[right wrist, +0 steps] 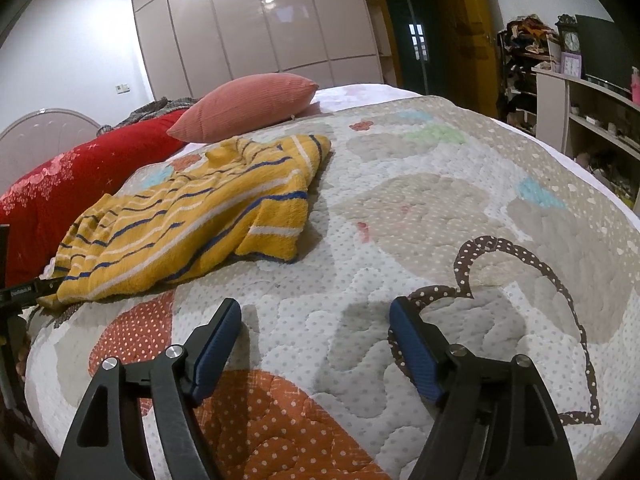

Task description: Fold small clothes

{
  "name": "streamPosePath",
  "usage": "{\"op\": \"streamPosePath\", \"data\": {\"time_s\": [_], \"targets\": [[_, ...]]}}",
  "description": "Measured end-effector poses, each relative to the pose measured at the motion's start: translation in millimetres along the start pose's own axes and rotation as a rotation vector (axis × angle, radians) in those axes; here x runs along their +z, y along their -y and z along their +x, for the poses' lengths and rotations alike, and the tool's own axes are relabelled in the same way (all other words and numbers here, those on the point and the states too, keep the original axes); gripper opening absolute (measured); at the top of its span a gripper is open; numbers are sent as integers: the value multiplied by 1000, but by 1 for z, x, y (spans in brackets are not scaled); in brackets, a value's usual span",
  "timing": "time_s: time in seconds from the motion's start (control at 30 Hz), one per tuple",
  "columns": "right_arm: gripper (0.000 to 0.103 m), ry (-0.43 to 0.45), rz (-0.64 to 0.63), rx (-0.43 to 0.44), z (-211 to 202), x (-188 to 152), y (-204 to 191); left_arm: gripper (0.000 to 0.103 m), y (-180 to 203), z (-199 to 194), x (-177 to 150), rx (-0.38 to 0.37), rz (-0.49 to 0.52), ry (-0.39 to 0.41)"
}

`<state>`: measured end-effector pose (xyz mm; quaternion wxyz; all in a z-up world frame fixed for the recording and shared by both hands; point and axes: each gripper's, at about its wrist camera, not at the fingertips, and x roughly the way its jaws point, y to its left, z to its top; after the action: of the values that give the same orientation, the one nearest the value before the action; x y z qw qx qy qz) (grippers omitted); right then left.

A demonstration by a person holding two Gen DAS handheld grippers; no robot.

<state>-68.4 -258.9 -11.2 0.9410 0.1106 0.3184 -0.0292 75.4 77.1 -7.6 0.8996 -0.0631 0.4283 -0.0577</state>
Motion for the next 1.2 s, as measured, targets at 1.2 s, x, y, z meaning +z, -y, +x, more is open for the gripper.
{"op": "streamPosePath", "data": {"time_s": [1.2], "targets": [[88,-14,-88,-122,1,-7,-22,102,1,-7,-9,29,-9,37]]}}
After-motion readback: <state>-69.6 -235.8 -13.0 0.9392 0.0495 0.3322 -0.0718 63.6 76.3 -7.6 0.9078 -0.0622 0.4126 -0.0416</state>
